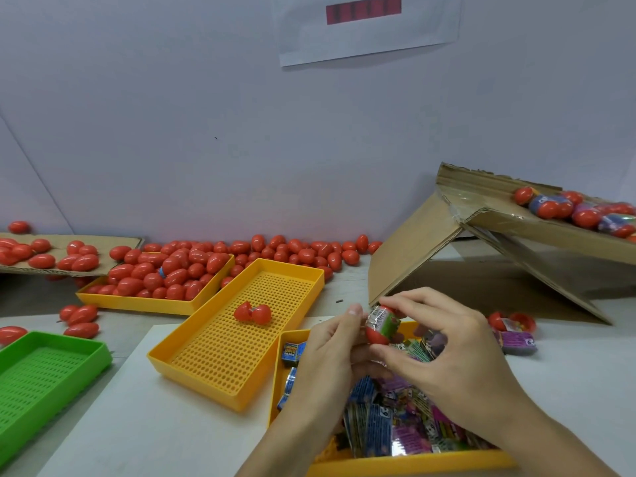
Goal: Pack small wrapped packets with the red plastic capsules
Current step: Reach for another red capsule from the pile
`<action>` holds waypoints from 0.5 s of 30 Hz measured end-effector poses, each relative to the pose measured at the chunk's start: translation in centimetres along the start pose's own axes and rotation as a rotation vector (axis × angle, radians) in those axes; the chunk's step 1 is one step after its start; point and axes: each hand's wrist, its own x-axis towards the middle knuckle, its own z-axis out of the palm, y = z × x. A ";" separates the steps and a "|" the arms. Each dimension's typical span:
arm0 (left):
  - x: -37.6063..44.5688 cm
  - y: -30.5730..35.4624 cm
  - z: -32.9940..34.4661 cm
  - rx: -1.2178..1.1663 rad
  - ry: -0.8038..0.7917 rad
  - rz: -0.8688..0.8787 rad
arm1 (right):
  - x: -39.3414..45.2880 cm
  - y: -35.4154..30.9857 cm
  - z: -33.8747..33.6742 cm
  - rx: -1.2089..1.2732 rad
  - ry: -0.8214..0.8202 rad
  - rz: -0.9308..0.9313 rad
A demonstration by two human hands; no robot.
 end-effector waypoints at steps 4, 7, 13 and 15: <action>-0.2 0.1 -0.1 -0.004 -0.030 -0.006 | -0.1 0.1 0.3 0.013 -0.015 0.014; -0.3 0.1 0.0 -0.037 -0.056 -0.015 | -0.1 0.1 0.3 0.005 0.012 0.013; -0.3 0.3 0.1 -0.032 -0.089 -0.023 | 0.1 0.0 0.3 0.051 0.026 0.014; -0.3 0.4 0.1 -0.051 -0.096 -0.037 | 0.1 -0.1 0.3 0.058 0.036 0.020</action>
